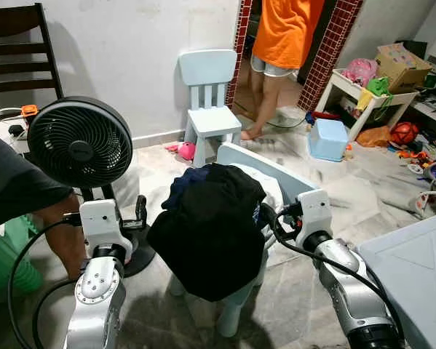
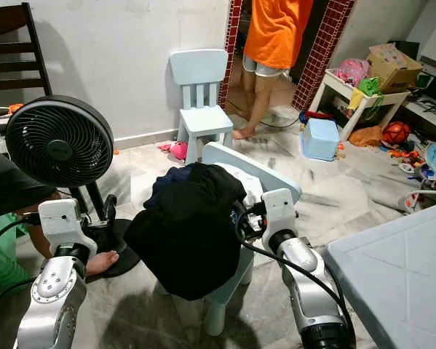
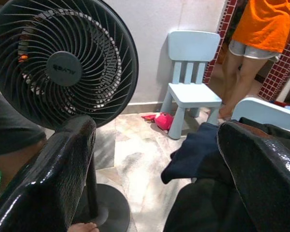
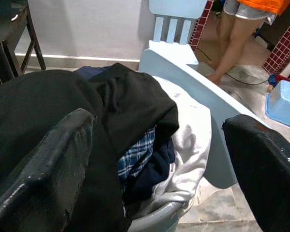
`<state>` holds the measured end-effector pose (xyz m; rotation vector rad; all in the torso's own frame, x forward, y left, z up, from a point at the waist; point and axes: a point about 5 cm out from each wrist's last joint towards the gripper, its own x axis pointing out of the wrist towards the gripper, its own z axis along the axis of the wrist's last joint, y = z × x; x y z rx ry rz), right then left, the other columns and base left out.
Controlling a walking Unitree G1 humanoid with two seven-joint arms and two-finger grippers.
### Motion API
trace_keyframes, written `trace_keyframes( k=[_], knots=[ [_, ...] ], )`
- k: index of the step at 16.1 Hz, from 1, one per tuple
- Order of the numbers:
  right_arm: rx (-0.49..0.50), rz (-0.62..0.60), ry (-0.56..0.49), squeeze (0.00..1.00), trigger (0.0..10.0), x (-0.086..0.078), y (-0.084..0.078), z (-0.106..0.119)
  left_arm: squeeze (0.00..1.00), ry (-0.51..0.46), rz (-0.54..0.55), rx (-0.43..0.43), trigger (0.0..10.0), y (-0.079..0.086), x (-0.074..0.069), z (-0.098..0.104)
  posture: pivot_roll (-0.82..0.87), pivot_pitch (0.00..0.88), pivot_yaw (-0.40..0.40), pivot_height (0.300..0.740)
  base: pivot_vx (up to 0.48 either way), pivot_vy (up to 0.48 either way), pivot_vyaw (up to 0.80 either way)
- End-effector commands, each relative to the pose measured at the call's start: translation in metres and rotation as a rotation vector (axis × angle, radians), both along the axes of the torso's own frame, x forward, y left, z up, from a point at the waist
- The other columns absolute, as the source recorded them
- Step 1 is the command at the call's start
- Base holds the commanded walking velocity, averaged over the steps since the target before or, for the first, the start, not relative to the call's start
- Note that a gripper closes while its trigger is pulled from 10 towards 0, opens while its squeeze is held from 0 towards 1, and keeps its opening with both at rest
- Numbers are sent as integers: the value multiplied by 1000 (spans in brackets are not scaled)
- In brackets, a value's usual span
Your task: Hang hanger
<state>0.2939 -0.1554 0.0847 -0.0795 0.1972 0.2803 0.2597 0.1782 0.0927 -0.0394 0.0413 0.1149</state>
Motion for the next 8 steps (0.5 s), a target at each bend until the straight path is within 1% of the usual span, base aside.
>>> trace_keyframes(
  k=[1, 2, 3, 5, 6, 8],
  knots=[
    [2, 4, -27, 0, 10000, 2, 0, 8, 0, -15, -6, -4, 10000, -2, 3, 5, 23, 0, -107, 740, 0, 0, 0],
    [6, 1, -37, 0, 10000, 0, -2, 11, 0, -14, -13, -17, 10000, -4, 3, 5, 12, 0, -105, 740, 0, 0, 0],
    [12, -3, -50, 0, 10000, -2, -4, 14, 0, -17, -20, -47, 10000, -9, 3, 5, 1, 0, -103, 740, 0, 0, 0],
    [4, -13, -54, 0, 10000, -6, -9, 16, 0, -27, -30, -67, 10000, -17, 1, 9, -21, 0, -100, 740, 0, 0, 0],
    [7, -23, -59, 0, 10000, -8, -11, 18, 0, -30, -19, -88, 10000, -18, -1, 11, -23, 0, -101, 740, 0, 0, 0],
    [5, -44, -56, 0, 10000, -14, -15, 18, 0, 4, -11, -107, 10000, -18, -7, 4, -36, 0, -104, 740, 0, 0, 0]
  ],
)
